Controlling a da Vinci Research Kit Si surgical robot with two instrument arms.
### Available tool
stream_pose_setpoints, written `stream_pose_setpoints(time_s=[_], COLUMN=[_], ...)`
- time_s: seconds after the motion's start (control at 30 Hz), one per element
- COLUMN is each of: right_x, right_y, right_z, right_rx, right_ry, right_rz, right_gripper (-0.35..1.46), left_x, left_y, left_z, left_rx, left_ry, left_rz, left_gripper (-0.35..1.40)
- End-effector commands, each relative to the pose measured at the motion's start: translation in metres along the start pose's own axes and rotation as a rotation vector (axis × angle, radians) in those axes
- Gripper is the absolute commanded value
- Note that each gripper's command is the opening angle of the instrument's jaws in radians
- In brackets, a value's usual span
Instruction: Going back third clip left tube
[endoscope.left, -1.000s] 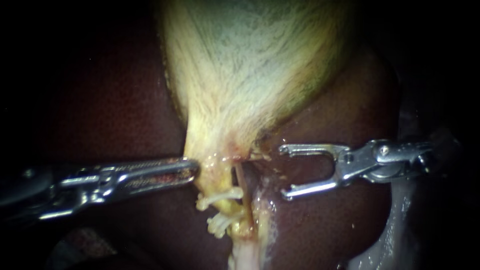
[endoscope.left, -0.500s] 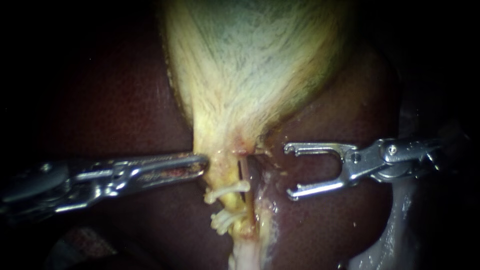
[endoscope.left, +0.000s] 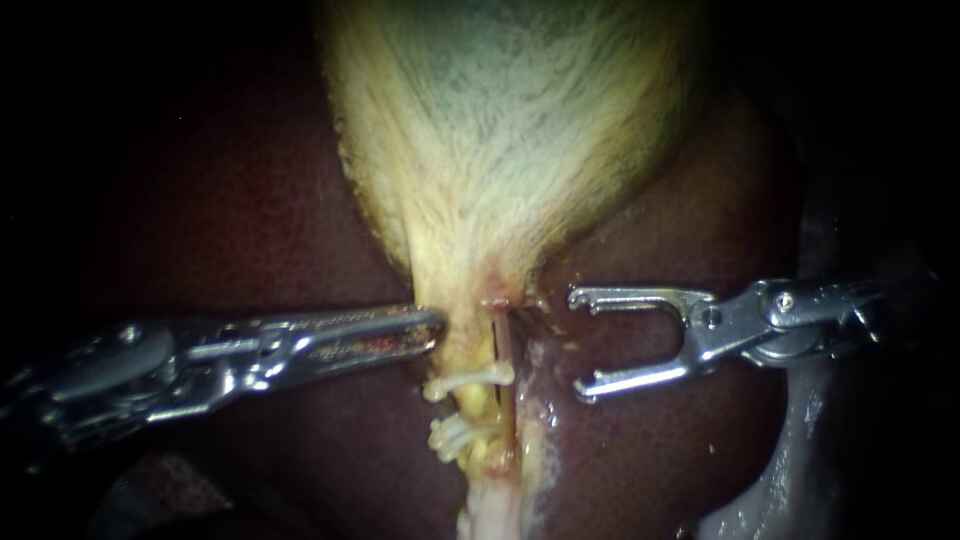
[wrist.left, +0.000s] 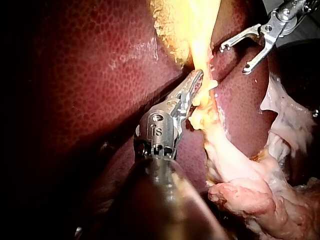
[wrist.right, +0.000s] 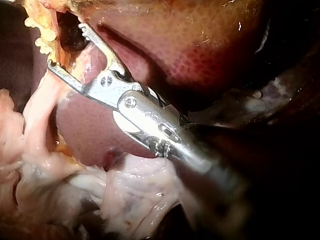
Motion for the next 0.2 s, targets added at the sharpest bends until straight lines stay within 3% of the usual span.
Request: stream_pose_setpoints(time_s=[0.03, 0.2], right_x=[0.0000, 0.0000], right_y=[0.0000, 0.0000], right_z=[0.0000, 0.0000], right_rx=[0.000, 0.000], right_ry=[0.000, 0.000], right_rz=[0.000, 0.000], right_gripper=[0.59, 0.60], left_x=[0.0000, 0.0000], left_y=[0.0000, 0.0000], left_z=[0.0000, 0.0000], left_rx=[0.001, 0.001], left_ry=[0.000, 0.000], left_rz=[0.000, 0.000], left_gripper=[-0.35, -0.35])
